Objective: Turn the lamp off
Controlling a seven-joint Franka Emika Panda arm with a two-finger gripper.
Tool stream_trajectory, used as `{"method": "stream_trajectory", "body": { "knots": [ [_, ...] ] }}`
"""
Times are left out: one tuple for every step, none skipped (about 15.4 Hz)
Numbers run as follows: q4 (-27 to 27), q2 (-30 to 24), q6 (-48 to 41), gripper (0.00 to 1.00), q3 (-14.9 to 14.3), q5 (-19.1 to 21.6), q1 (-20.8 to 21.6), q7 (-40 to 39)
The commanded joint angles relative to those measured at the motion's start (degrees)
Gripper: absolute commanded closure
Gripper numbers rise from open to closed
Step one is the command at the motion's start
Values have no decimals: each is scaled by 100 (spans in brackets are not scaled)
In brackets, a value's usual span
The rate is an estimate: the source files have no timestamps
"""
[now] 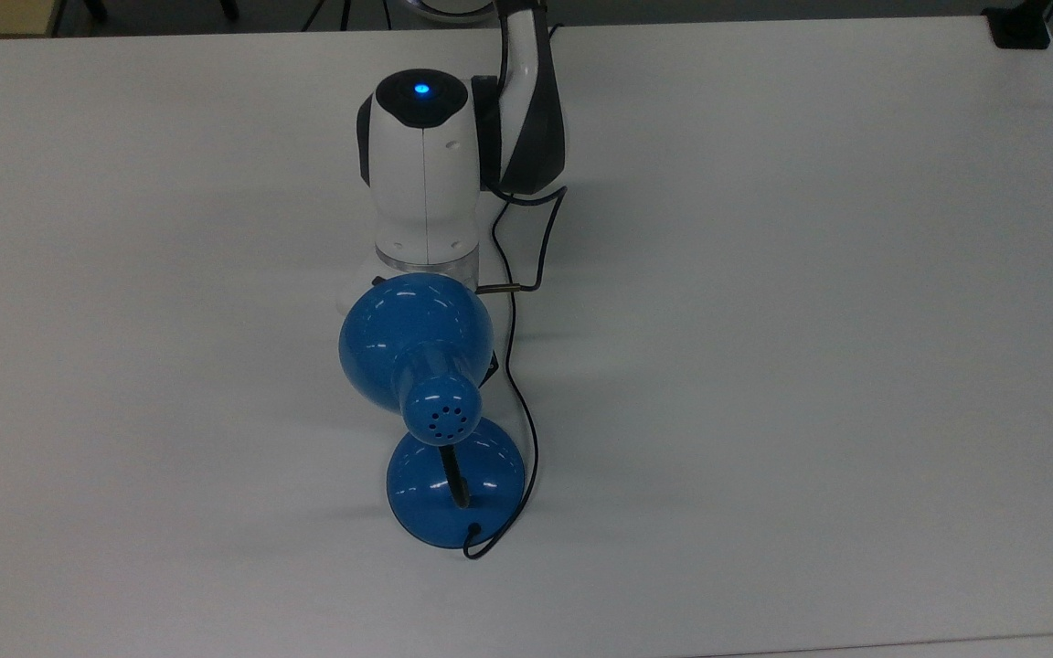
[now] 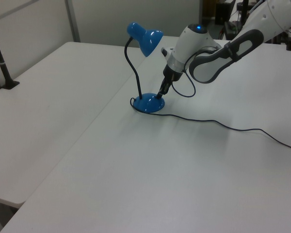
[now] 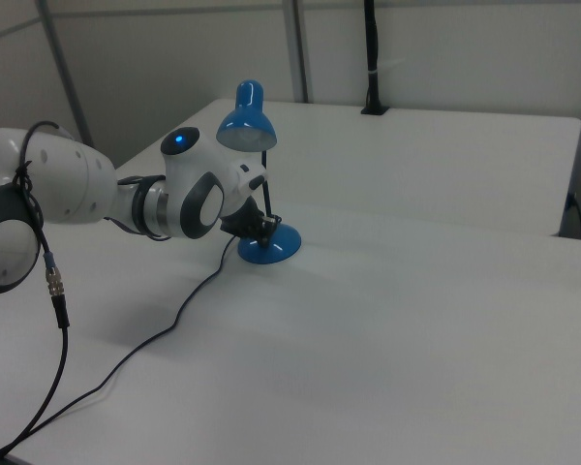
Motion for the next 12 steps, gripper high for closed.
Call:
{"method": "stream_trajectory", "body": {
  "knots": [
    [-661, -607, -148, 100, -59, -116, 49, 160],
    [-679, -704, -385, 100, -59, -116, 49, 160],
    [-679, -800, -744, 100, -59, -116, 49, 160],
    [-653, -906, -1139, 100, -59, -116, 58, 160],
    [-636, -994, -1569, 100, -33, -107, 75, 160],
    [-636, -1099, -1965, 100, -15, -107, 93, 160],
    [-636, -1222, -2300, 94, -6, -107, 110, 195],
    [-636, -1371, -2642, 80, -6, -55, 111, 221],
    [-636, -1503, -2985, 60, 3, -28, 119, 230],
    [-627, -1661, -3319, 47, 3, -28, 128, 230],
    [-635, -1845, -3627, 21, 20, -28, 128, 239],
    [-627, -2030, -3961, 0, 55, -28, 128, 231]
  ]
}}
